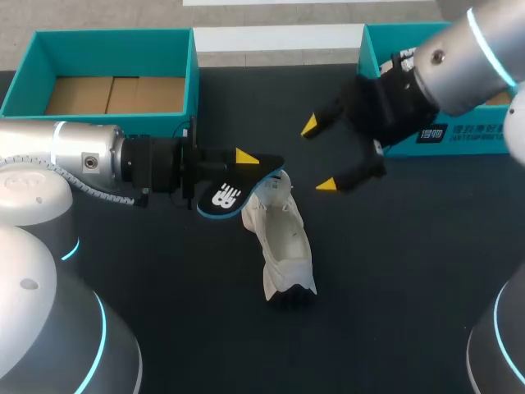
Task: Take the shoe out of the shoebox, open the shoe tongue, remove and reinsert the insole, then place the shoe into the shoebox
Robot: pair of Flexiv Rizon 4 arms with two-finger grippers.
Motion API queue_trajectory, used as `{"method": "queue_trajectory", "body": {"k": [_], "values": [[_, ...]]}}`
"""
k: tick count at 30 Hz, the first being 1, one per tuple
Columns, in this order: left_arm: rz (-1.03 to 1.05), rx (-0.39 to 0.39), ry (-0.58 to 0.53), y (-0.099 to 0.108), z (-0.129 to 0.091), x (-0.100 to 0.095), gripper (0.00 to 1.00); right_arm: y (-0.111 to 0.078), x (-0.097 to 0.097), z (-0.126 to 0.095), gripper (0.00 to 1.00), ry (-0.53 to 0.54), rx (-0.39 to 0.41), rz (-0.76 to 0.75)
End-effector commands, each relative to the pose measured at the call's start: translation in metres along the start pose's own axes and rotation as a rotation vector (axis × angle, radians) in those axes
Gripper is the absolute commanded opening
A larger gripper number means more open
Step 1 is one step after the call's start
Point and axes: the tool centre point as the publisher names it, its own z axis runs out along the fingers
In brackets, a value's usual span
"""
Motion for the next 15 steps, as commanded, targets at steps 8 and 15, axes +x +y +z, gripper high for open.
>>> {"method": "queue_trajectory", "body": {"k": [8,15], "values": [[0.001,-0.003,-0.001,-0.001,0.001,0.001,0.00,-0.035,0.019,0.023,1.00,-0.043,0.114,-0.009],[0.001,-0.003,-0.001,-0.001,0.001,0.001,0.00,-0.056,0.024,0.042,1.00,-0.016,0.121,0.030]]}}
